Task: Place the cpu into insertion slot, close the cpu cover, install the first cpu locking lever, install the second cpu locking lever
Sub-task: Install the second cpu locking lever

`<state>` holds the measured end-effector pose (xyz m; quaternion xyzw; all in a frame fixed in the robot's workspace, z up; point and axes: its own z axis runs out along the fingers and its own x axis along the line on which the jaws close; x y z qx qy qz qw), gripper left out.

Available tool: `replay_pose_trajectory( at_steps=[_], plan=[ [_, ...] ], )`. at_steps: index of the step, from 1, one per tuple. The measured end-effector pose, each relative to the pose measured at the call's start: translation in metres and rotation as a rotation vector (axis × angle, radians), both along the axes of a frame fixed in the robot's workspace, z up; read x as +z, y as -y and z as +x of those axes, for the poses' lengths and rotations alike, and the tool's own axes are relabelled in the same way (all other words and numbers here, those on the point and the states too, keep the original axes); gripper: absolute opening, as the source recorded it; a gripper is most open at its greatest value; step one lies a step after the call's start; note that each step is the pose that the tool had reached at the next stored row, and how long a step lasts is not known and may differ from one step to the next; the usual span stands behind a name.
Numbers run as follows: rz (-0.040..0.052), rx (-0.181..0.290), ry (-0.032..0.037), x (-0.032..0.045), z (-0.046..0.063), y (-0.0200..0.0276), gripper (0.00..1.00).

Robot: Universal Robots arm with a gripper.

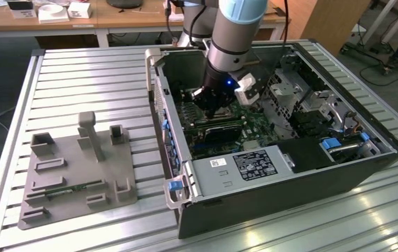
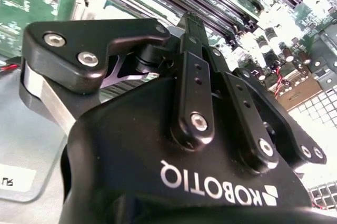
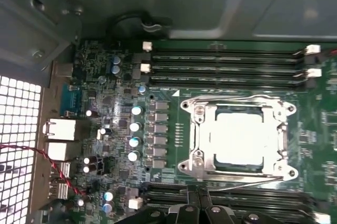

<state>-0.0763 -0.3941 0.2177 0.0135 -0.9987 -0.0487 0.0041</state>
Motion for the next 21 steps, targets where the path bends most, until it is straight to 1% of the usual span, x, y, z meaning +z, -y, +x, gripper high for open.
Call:
replay_pose_trajectory(
  at_steps=[3,5,7,13,21],
  plan=[
    [0.0001,0.000,0.0000,-0.0052,-0.002,0.0000,0.10],
    [-0.0001,0.000,0.0000,-0.0073,-0.004,0.0000,0.10],
    [0.0007,0.000,-0.0002,-0.0082,-0.004,0.0001,0.10],
    [0.0079,0.000,0.0000,-0.0103,-0.004,0.0000,0.10],
    [0.0096,0.000,0.0003,-0.0122,-0.004,0.0000,0.10]
  ],
)
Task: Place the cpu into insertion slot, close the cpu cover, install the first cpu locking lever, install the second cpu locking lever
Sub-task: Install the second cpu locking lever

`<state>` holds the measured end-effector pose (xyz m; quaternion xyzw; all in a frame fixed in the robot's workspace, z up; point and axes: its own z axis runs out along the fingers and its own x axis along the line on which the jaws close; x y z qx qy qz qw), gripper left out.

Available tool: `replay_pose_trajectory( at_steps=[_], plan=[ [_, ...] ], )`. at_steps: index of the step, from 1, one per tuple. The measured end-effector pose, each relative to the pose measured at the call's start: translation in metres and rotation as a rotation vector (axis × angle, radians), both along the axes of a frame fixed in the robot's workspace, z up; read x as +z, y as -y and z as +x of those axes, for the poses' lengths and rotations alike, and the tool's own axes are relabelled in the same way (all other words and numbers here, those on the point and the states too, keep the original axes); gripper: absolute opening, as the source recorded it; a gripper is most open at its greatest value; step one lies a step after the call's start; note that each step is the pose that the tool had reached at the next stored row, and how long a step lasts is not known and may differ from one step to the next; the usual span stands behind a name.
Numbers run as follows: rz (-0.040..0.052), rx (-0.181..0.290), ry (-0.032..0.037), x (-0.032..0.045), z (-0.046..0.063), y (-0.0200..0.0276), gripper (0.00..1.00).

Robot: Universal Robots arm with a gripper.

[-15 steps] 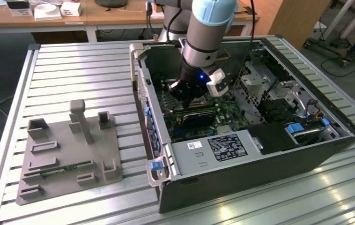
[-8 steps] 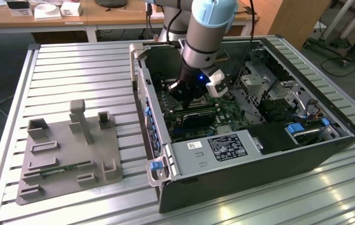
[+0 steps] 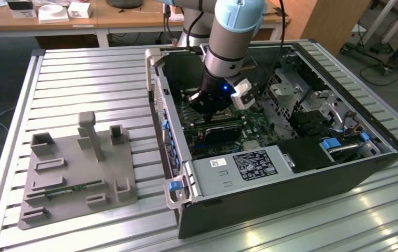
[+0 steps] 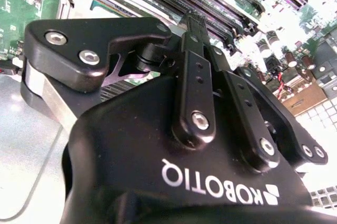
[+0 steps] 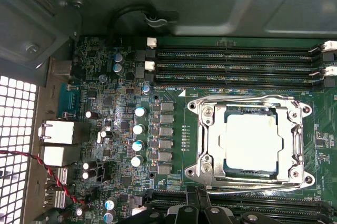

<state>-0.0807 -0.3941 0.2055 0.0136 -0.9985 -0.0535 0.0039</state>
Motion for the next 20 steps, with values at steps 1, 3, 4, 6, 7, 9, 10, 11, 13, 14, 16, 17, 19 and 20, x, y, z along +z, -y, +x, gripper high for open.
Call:
replay_pose_trajectory(
  at_steps=[1,3,4,6,7,9,10,11,13,14,16,17,19,20],
  plan=[
    [0.0000,0.000,0.0000,0.0000,0.0000,0.0000,0.10],
    [0.0000,0.000,0.0000,0.0000,0.0000,0.0000,0.10],
    [0.0001,0.000,0.0000,-0.0001,0.0000,0.0000,0.10],
    [0.0018,0.000,0.0000,-0.0001,0.0000,0.0000,0.10],
    [0.0035,0.000,0.0000,-0.0001,0.0000,0.0000,0.10],
    [0.0084,0.000,0.0000,-0.0002,0.0000,0.0000,0.10],
    [0.0110,0.000,0.0000,-0.0002,0.0000,0.0000,0.10],
    [0.0134,0.000,0.0000,-0.0002,0.0000,0.0000,0.10],
    [0.0167,0.000,0.0002,-0.0004,0.0000,-0.0001,0.10],
    [0.0171,0.000,0.0001,-0.0005,0.0000,-0.0001,0.10],
    [0.0172,0.000,0.0000,-0.0005,0.0000,0.0000,0.10],
    [0.0173,0.000,0.0000,-0.0005,0.0000,0.0000,0.10],
    [0.0174,0.000,0.0000,-0.0006,0.0000,0.0000,0.10],
    [0.0180,0.000,0.0000,-0.0008,0.0000,0.0000,0.10]
  ],
)
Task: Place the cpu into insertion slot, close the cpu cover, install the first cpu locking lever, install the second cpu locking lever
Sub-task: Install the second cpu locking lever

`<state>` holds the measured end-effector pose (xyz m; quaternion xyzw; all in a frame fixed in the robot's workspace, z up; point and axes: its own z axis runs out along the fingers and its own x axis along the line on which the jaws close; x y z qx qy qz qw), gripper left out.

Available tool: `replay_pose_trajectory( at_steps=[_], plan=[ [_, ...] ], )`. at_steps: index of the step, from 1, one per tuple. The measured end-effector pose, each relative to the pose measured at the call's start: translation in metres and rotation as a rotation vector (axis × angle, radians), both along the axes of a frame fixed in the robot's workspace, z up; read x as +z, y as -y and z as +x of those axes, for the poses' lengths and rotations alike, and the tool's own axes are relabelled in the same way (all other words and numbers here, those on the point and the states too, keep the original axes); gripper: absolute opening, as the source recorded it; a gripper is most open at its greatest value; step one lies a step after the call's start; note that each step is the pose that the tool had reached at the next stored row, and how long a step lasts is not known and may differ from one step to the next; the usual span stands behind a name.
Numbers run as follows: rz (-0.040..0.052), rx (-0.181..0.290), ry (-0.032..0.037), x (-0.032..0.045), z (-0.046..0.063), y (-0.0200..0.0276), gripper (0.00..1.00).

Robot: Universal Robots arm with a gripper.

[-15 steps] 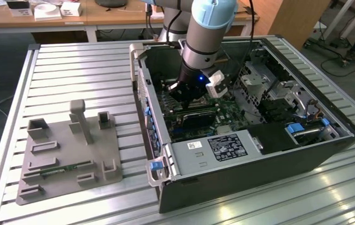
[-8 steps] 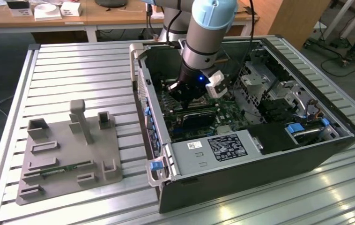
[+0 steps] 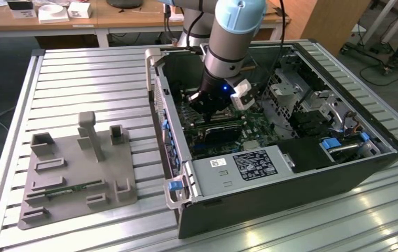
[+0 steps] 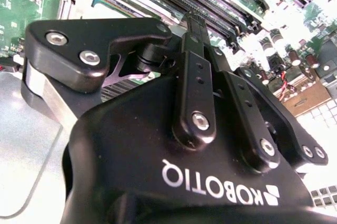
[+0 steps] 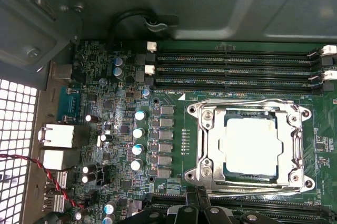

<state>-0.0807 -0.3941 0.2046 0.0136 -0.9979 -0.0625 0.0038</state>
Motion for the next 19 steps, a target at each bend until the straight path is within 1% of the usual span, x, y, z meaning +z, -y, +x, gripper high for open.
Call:
replay_pose_trajectory(
  at_steps=[4,9,19],
  plan=[
    [0.0038,0.000,0.0000,-0.0009,0.0000,-0.0001,0.10],
    [0.0159,0.000,0.0000,-0.0015,0.0000,0.0000,0.10],
    [0.0237,0.000,0.0000,-0.0048,0.0000,-0.0002,0.10]
  ],
)
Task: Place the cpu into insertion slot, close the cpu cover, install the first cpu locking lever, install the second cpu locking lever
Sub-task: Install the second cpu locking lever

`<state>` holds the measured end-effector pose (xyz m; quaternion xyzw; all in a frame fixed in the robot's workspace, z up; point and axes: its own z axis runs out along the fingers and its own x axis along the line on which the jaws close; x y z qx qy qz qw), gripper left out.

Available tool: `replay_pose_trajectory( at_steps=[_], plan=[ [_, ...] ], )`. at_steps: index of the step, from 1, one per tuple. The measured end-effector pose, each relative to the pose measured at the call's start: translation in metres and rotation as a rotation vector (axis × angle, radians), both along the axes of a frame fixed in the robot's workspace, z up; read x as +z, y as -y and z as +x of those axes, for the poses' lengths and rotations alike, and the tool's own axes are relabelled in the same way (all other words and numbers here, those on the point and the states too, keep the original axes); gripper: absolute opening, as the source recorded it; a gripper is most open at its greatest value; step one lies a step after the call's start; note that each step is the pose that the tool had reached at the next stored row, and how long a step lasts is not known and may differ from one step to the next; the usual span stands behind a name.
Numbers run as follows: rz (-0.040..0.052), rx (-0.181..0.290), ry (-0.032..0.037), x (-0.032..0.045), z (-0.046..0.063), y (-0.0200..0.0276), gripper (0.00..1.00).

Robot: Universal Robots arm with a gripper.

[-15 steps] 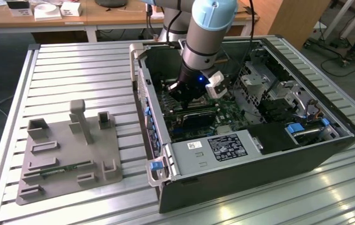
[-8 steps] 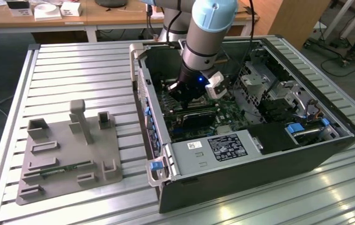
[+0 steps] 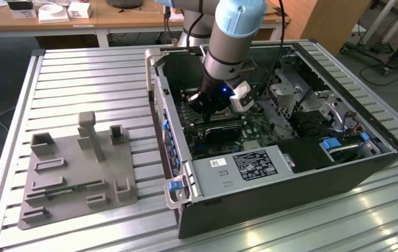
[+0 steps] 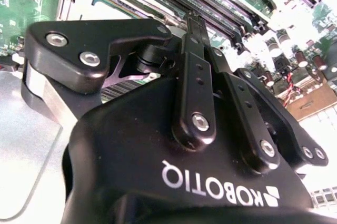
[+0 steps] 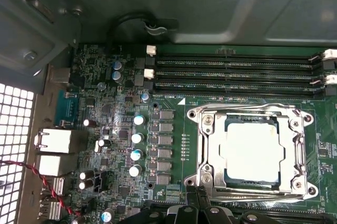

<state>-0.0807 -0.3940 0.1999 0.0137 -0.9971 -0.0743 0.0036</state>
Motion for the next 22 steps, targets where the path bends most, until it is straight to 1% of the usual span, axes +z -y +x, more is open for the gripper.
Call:
replay_pose_trajectory(
  at_steps=[6,13,18,22],
  plan=[
    [0.0017,0.000,0.0000,-0.0018,0.0000,-0.0024,0.10],
    [0.0014,0.000,-0.0001,-0.0040,0.0000,-0.0052,0.10],
    [0.0006,0.000,-0.0005,-0.0053,-0.0001,-0.0064,0.10],
    [0.0012,0.000,-0.0002,-0.0056,0.0000,-0.0086,0.10]
  ],
)
